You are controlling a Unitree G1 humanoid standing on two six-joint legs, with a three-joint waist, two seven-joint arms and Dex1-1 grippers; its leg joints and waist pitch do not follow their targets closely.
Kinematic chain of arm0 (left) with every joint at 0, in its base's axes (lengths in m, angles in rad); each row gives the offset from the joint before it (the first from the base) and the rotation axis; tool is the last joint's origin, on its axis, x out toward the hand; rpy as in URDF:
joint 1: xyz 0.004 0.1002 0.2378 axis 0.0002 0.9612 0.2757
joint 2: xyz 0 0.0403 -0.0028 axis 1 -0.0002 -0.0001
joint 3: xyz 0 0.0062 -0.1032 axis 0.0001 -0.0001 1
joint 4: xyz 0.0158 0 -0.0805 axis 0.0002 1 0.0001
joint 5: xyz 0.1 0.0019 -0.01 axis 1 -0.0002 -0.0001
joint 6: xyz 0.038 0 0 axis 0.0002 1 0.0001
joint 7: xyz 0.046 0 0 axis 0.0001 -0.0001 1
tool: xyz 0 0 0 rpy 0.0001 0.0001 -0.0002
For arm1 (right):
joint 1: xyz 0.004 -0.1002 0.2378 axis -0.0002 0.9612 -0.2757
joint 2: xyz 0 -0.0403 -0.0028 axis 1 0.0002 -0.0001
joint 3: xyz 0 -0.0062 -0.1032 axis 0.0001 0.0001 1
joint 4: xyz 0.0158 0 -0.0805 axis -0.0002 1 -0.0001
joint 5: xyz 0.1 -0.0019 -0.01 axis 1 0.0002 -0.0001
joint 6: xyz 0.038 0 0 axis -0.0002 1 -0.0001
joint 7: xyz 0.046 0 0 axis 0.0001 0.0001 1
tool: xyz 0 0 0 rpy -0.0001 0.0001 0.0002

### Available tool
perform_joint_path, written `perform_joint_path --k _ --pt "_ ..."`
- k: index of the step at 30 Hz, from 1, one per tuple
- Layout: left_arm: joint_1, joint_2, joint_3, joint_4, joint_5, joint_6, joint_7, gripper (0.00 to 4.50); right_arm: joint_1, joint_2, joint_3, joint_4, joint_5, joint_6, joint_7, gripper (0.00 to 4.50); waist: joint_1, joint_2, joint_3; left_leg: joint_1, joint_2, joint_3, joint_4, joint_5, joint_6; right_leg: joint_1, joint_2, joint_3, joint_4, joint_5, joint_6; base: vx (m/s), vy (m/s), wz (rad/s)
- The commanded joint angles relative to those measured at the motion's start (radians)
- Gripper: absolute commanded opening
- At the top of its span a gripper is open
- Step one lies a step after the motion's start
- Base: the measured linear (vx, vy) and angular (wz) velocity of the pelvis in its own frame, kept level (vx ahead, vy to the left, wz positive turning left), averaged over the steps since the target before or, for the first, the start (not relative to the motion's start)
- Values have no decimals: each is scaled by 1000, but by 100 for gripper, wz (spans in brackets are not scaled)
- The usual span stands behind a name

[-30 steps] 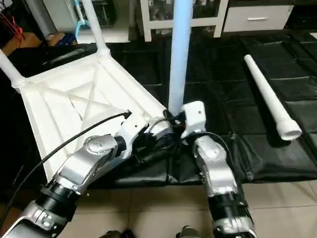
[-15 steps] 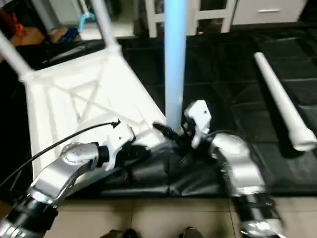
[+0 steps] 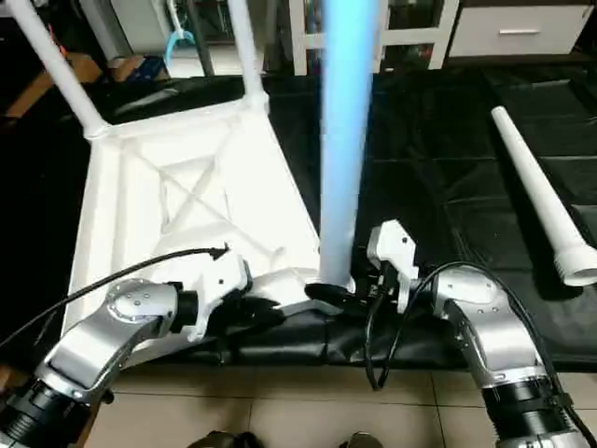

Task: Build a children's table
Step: Rotate leg to tighten

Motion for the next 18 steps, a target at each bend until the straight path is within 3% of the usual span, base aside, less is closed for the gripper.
perform_joint_path --k 1,6,10,14,18 --pt "28 16 -49 21 8 30 -36 0 -12 -14 2 8 8 -13 18 320 -7 -25 -52 29 61 -28 -82 -262 64 26 -40 20 -70 -275 -217 0 0 0" --pt "32 20 -51 16 9 31 -38 0 -16 -20 6 43 -12 -30 24 305 -6 -25 -61 24 59 -27 -70 -178 111 31 -41 17 -59 -167 -248 0 0 0" --pt "34 24 -53 14 8 32 -39 0 -12 -27 5 58 -20 -40 34 265 -3 -21 -64 21 59 -26 -64 -131 147 34 -39 13 -50 -96 -268 0 0 0" --pt "32 24 -53 16 9 31 -42 0 -9 -22 5 57 -11 -30 38 231 -4 -22 -59 21 60 -27 -69 -183 129 33 -40 13 -58 -174 -259 0 0 0" --pt "29 22 -51 18 10 31 -43 0 -4 5 9 58 7 -16 30 205 -6 -23 -60 22 60 -29 -70 -189 116 33 -39 14 -57 -174 -254 0 0 0"
